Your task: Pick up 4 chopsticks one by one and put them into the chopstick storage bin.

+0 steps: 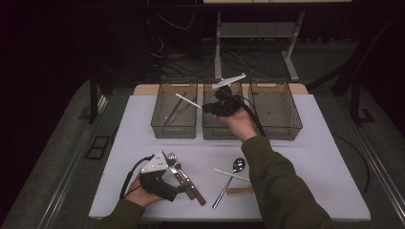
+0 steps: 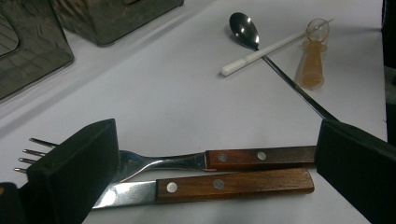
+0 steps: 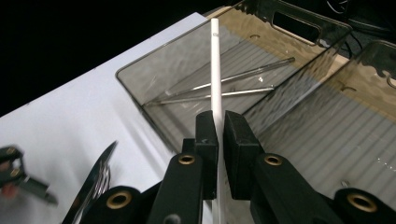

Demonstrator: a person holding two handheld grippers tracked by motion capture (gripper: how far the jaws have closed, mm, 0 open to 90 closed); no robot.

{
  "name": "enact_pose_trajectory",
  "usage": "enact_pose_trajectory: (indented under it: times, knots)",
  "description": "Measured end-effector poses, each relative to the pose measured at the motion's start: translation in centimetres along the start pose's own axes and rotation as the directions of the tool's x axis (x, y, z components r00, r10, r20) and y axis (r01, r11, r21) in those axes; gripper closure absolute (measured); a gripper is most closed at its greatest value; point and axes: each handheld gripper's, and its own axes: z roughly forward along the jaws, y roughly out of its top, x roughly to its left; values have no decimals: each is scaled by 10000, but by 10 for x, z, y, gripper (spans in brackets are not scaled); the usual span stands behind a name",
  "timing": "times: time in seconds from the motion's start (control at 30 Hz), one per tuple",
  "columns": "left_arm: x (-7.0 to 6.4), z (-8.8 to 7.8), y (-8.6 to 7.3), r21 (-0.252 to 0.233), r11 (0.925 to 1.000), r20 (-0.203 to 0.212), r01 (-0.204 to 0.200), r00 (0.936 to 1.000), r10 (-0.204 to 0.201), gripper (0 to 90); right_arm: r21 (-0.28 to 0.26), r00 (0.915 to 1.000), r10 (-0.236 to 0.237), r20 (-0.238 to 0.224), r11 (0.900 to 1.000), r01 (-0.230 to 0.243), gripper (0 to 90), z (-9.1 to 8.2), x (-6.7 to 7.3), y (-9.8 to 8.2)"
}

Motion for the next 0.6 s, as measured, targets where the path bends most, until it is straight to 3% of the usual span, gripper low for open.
enact_pose_trajectory:
  times: [0.6]
  knots:
    - [0, -1, 1, -87, 9999, 147, -90, 9999, 91, 0, 764, 9976, 269, 632, 9966, -317, 850, 74, 4, 28]
